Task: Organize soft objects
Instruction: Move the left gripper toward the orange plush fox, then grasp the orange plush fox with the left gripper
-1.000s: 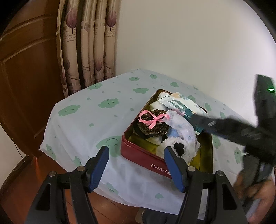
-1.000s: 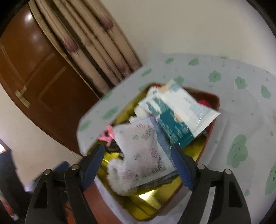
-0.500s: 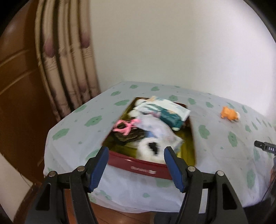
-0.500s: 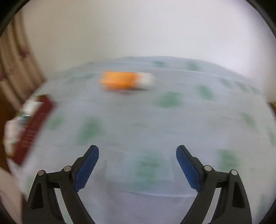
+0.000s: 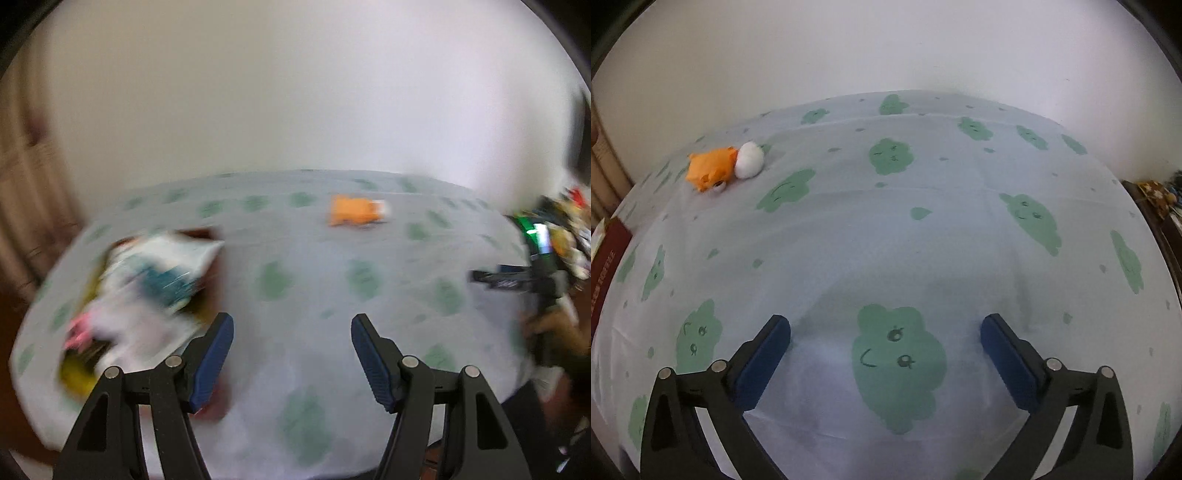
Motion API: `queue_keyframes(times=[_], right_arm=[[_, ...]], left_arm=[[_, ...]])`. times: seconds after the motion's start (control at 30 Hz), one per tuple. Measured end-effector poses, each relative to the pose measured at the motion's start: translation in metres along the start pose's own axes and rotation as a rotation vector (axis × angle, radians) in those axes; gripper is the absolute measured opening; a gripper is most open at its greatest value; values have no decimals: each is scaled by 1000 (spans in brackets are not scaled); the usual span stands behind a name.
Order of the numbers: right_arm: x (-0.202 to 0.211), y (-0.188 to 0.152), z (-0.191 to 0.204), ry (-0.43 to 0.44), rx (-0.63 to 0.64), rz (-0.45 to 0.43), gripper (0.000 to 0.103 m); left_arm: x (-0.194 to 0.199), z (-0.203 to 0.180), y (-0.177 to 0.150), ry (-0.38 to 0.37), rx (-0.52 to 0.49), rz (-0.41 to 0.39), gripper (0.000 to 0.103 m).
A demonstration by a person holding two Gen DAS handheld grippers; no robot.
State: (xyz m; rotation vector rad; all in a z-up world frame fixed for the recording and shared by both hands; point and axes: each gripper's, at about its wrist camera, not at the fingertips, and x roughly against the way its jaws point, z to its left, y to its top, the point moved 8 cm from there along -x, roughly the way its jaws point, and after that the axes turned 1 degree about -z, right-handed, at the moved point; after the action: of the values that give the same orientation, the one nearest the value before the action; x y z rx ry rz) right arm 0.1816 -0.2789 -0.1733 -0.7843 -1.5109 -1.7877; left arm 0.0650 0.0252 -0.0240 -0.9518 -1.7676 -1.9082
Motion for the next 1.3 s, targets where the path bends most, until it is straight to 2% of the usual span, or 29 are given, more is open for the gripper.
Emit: queue_keyframes(times=[0.13, 0.2, 0.27, 0.33, 0.4, 0.5, 0.57, 0.63, 0.7, 0.87, 0.97, 1.07, 1.17, 1.3], right_arm=[[9, -2, -6, 80, -47, -27, 103], [12, -1, -9, 121, -78, -40, 103], [14, -1, -12, 155, -105, -51, 103], [15, 0, -13, 180, -126, -59, 103], [17, 1, -15, 201, -143, -64, 103], [19, 2, -17, 233, -169, -71, 103], [21, 2, -19, 259, -191, -76, 103], [22, 2, -22, 287, -217, -81, 103], [22, 3, -25, 308, -237, -84, 103], [23, 5, -27, 335, -266, -88, 103], [23, 6, -29, 349, -281, -91, 103], [23, 7, -31, 365, -298, -95, 103], [23, 7, -32, 366, -303, -98, 103], [22, 8, -32, 365, -308, -101, 103]], left_arm=[[-40, -37, 51, -131, -157, -3, 68], [-64, -52, 76, -162, -253, -5, 68], [-90, -70, 94, -212, -379, 29, 68], [-118, -84, 105, -229, -495, 79, 68], [-140, -91, 111, -238, -567, 113, 68], [-166, -103, 115, -297, -689, 150, 68], [-181, -107, 115, -266, -829, 134, 68], [-198, -108, 112, -275, -939, 185, 68], [-212, -103, 117, -273, -965, 226, 68], [-229, -106, 133, -320, -1032, 186, 68], [-241, -106, 125, -386, -1069, 265, 68], [-248, -104, 114, -394, -1124, 305, 68], [-251, -101, 109, -421, -1143, 317, 68], [-260, -104, 108, -442, -1115, 316, 68]])
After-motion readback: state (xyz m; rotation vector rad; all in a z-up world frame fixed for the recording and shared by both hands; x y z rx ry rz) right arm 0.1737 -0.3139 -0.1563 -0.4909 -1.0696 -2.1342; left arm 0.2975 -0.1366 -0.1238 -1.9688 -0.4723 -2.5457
